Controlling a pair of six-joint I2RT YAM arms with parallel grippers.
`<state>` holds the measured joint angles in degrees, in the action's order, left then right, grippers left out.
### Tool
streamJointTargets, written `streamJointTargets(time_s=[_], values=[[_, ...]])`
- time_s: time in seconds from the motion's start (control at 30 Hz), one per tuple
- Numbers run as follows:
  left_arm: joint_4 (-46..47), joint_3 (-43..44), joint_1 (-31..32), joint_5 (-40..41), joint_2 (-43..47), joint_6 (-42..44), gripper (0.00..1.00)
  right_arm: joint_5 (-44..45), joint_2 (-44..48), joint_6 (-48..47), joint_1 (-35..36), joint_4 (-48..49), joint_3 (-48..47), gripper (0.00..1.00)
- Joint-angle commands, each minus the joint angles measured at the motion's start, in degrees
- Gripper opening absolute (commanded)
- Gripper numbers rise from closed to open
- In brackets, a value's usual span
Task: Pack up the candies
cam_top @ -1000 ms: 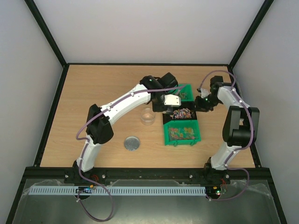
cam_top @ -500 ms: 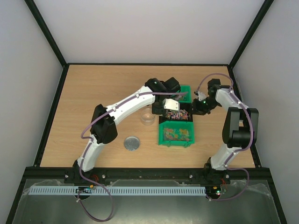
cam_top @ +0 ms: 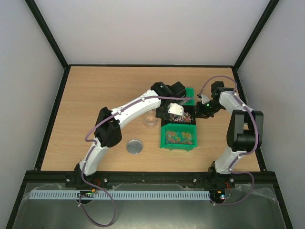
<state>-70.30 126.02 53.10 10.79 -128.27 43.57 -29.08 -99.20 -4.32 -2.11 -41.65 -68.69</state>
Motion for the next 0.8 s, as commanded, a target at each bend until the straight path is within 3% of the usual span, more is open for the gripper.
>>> streamJointTargets(time_s=[0.0, 0.77], values=[[-1.53, 0.66, 0.29, -1.14, -2.98, 0.02, 0.02, -2.25, 2.01, 0.86, 0.7, -1.92, 1.18, 0.24], [-1.07, 2.72, -4.03, -11.95, -0.34, -7.7, 0.02, -1.86, 2.1, 0.51, 1.14, -1.62, 2.35, 0.23]])
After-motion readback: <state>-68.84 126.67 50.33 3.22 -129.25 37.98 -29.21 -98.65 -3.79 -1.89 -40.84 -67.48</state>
